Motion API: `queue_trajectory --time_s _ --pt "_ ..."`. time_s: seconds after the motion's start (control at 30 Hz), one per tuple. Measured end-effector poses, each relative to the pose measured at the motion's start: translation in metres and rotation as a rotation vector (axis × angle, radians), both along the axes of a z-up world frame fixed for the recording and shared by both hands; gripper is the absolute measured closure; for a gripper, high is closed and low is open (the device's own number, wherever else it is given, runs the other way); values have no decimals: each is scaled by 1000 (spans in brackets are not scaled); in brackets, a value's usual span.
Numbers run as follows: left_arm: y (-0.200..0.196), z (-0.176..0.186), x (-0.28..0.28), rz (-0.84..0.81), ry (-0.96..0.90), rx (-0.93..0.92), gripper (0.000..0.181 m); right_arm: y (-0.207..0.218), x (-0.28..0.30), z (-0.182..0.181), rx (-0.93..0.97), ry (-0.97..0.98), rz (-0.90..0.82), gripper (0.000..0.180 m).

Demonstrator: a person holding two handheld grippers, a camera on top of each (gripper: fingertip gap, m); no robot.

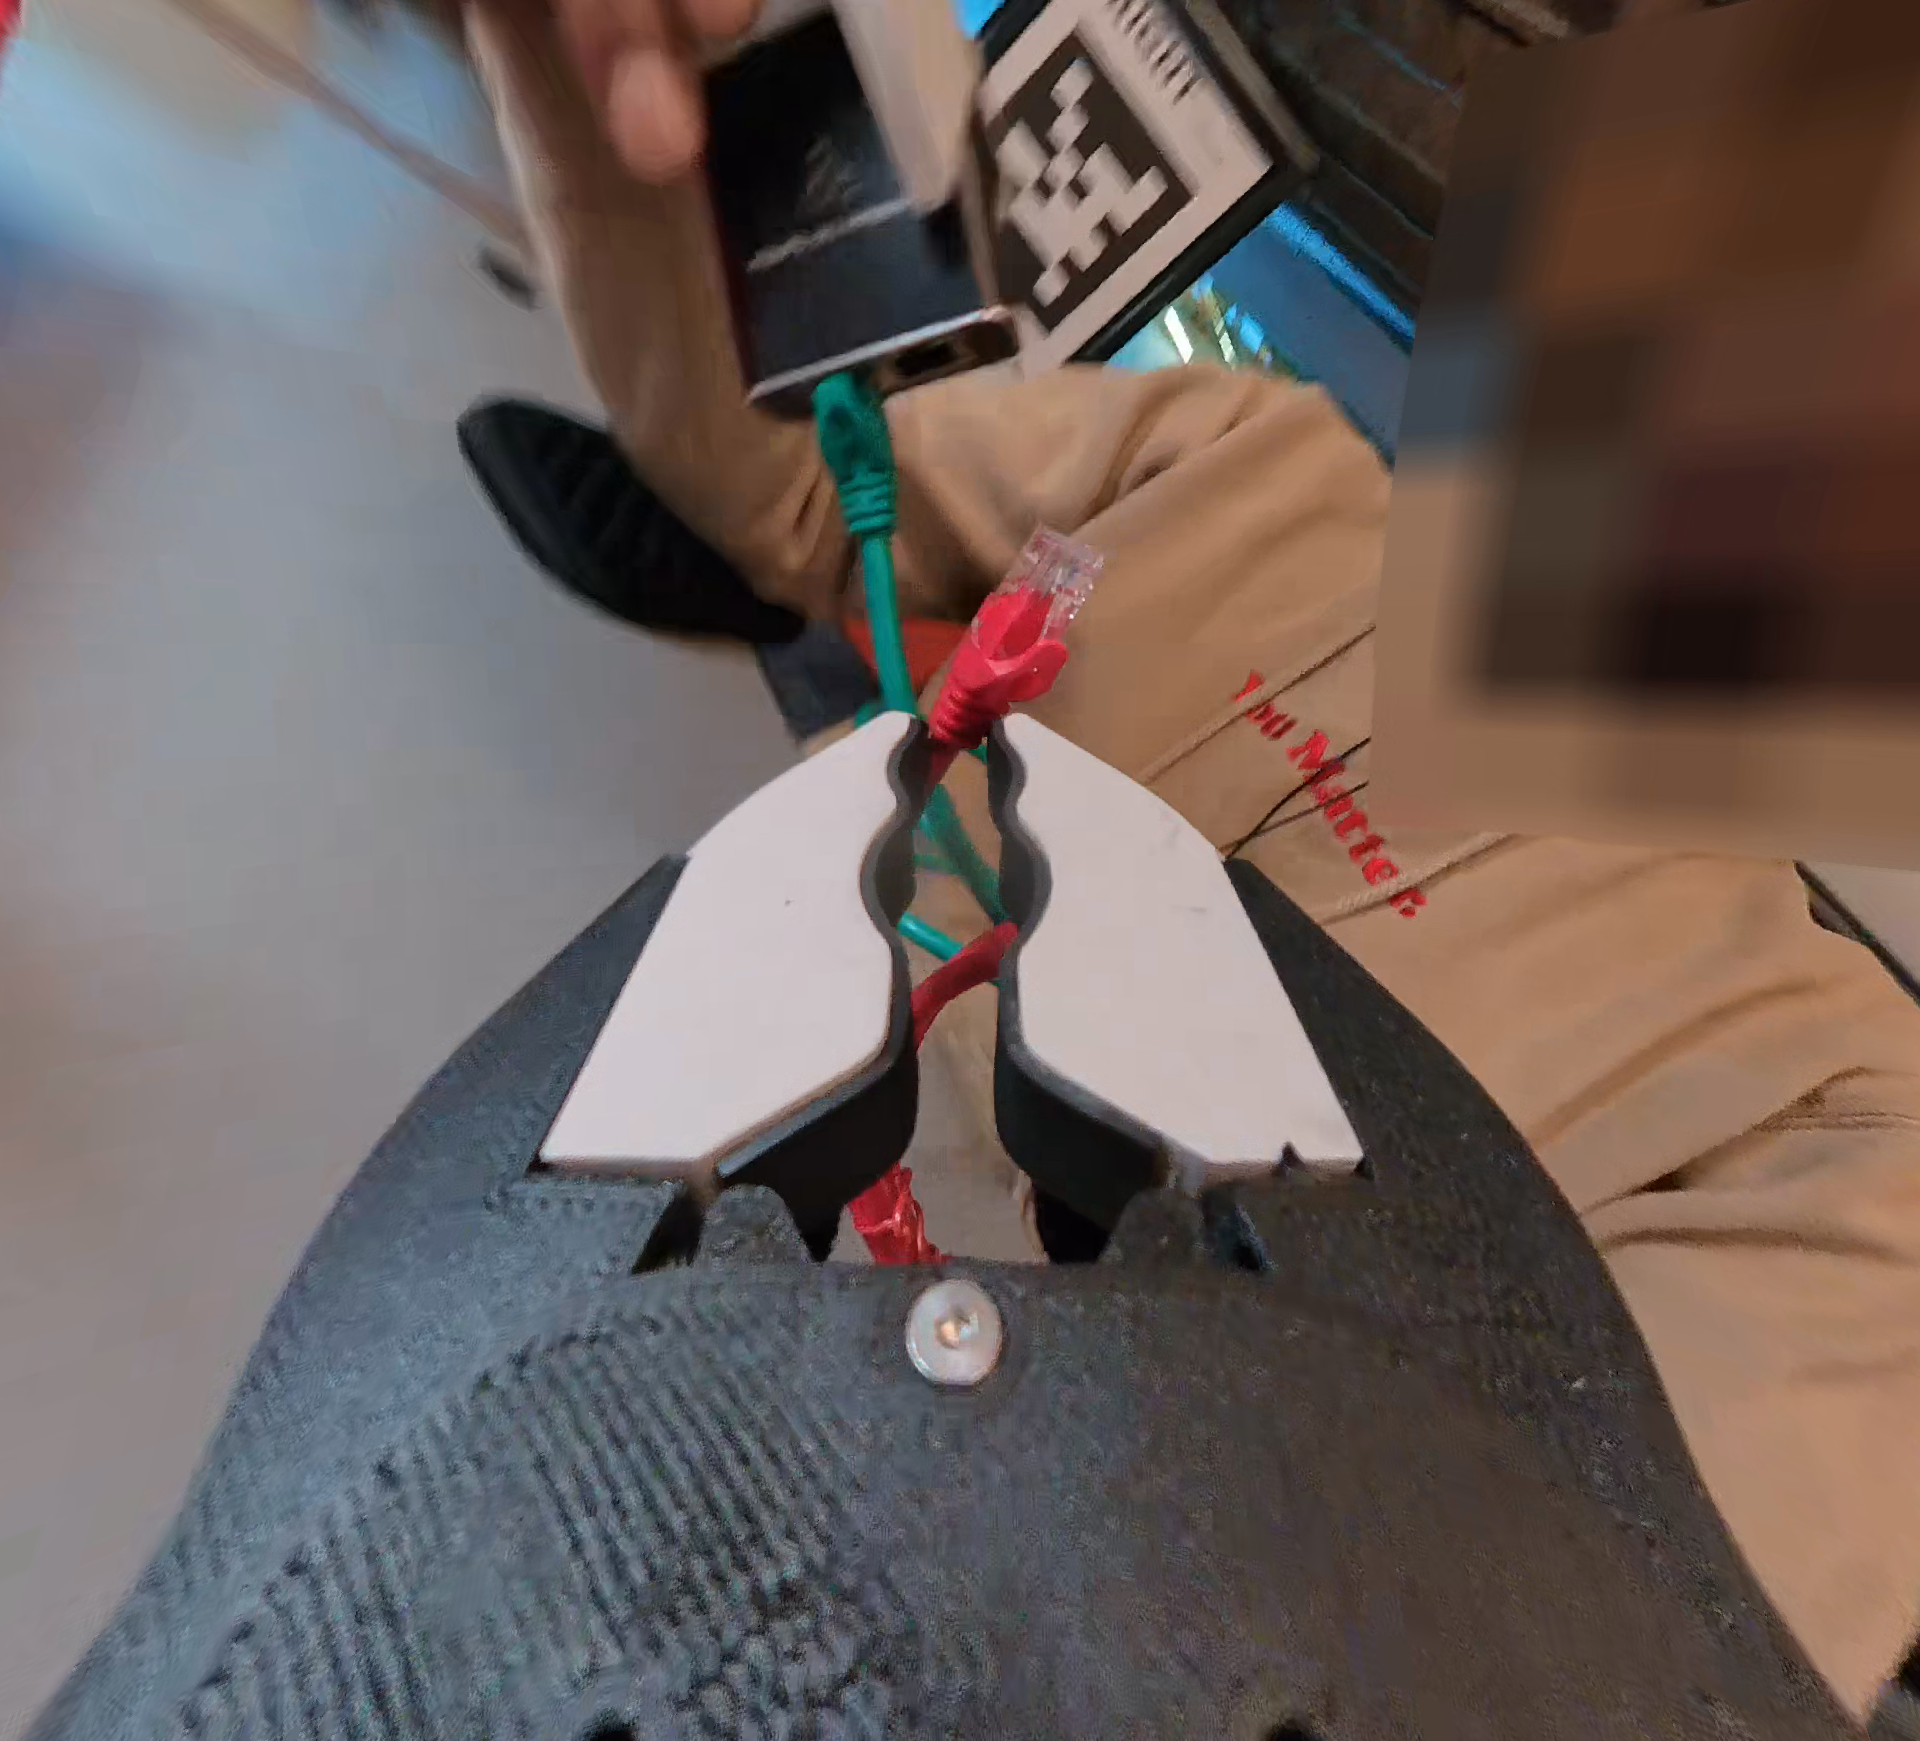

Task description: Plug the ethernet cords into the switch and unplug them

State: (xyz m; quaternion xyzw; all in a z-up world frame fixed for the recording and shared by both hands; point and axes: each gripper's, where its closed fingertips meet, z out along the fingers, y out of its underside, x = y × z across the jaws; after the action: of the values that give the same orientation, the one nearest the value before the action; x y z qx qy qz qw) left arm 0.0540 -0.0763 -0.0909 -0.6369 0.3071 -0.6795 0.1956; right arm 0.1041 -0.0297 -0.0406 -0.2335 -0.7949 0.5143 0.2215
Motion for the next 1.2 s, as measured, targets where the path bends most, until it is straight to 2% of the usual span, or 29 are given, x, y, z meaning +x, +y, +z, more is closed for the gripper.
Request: queue_trajectory --time_s 0.13,0.23,0.4,0.63,0.83,1.03,1.2 --pt "13 -64 0 45 236 -82 168 -1 -7 -24 39 -107 -6 156" --pt "29 -89 -5 132 356 -65 169 5 -10 -32 46 -135 -30 156" --pt "53 -102 -19 284 516 88 166 16 -12 -39 27 -158 -65 156" --pt "79 -108 -35 438 808 446 161 31 -1 -49 35 -226 -119 156" --pt "84 -100 -49 456 984 720 157 47 19 -52 -1 -261 -159 156" --pt "81 -114 -39 400 1010 764 156 40 56 -48 -2 -305 -113 156" --pt "83 -130 -24 332 1064 815 156 29 91 -37 -65 -222 -93 156"
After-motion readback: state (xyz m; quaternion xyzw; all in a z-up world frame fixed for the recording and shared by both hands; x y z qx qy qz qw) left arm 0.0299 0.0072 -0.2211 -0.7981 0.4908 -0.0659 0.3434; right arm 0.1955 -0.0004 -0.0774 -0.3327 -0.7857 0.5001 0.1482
